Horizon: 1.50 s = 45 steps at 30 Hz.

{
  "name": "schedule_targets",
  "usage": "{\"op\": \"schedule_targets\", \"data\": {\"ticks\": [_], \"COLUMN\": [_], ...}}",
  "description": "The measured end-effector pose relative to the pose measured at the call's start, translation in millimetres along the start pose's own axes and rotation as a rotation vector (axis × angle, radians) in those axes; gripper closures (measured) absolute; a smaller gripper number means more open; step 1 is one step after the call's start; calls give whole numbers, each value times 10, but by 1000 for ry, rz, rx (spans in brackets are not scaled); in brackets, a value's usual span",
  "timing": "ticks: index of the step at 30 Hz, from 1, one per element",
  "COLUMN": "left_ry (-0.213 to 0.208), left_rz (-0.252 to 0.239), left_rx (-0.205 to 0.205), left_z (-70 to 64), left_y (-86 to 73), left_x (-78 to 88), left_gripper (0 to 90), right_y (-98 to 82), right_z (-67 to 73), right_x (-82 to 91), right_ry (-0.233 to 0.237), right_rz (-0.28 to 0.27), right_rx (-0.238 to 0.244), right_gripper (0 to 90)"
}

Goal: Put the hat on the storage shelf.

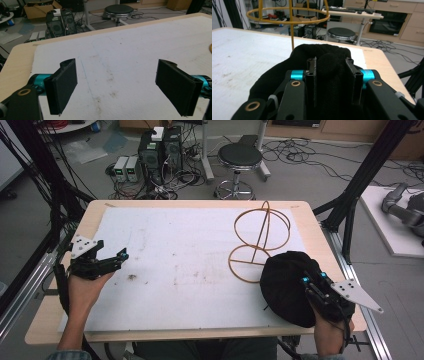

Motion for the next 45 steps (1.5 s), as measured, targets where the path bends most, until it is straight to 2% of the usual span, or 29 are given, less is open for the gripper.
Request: {"op": "schedule_targets", "data": {"ticks": [11, 16, 20, 21, 26, 27, 37, 42, 45], "left_ry": [10, 10, 11, 12, 12, 11, 16, 18, 18], "left_rz": [-7, -10, -9, -8, -6, -4, -10, -14, -12], "left_rx": [4, 6, 4, 6, 7, 6, 11, 12, 13], "left_z": [30, 39, 46, 46, 47, 49, 64, 73, 83], "left_y": [7, 14, 12, 11, 6, 3, 5, 8, 3], "left_x": [25, 37, 38, 38, 26, 25, 54, 66, 56], "left_gripper": [179, 179, 179, 178, 178, 178, 179, 179, 178], "right_y": [185, 333, 424, 493, 671, 702, 941, 1051, 1139], "right_z": [-147, -204, -248, -277, -280, -286, -326, -300, -279], "right_x": [146, 227, 277, 305, 359, 365, 349, 304, 288], "right_ry": [-27, -40, -41, -46, -47, -50, -47, -41, -35], "right_rz": [-51, -88, -109, -125, -153, -158, -203, -210, -225], "right_rx": [-22, -18, -35, -34, -27, -17, -32, -45, -34], "right_gripper": [683, 683, 682, 682, 682, 682, 682, 682, 682]}}
Point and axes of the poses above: each handheld gripper's, and its own axes: x roughly backward along the jaws, y roughly out of its top, z roughly to its left, the point moved 5 cm from there along -x, roughly forward along the jaws, and after that the axes turned 13 degrees about -x, right-handed, at the moved point
